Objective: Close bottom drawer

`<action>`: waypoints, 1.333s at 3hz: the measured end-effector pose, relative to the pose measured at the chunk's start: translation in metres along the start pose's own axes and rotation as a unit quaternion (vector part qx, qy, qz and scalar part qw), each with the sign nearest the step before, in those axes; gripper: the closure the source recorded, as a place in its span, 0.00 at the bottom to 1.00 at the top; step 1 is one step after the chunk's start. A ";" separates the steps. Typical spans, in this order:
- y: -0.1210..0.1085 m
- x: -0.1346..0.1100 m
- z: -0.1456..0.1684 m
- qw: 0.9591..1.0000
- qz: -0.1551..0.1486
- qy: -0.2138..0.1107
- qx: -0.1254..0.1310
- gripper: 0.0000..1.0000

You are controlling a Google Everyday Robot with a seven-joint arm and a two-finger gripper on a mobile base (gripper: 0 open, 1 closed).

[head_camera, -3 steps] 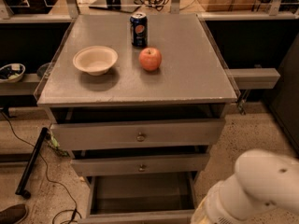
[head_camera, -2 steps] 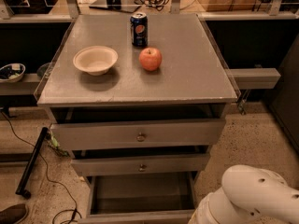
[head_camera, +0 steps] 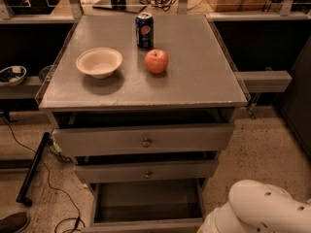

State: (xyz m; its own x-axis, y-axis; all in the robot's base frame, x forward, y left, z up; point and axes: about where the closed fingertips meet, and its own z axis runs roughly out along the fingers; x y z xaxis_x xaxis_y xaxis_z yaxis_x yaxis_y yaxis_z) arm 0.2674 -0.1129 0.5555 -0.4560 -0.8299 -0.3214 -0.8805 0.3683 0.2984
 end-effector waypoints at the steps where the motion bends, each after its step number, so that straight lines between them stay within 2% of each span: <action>1: 0.005 0.019 0.041 0.999 0.046 -0.019 -0.012 1.00; 2: -0.018 0.026 0.110 0.996 0.086 -0.023 -0.010 1.00; 3: -0.018 0.026 0.110 0.996 0.086 -0.023 -0.010 1.00; 4: -0.016 0.037 0.130 0.994 0.104 -0.022 -0.025 1.00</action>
Offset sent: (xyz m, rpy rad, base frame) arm -0.0136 0.0154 -0.1314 0.0622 0.0747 -0.2221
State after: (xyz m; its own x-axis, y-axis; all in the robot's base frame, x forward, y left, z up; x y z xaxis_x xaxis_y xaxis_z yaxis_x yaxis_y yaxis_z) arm 0.2473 -0.0953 0.4223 -0.6341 -0.7178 -0.2875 -0.7595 0.5084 0.4057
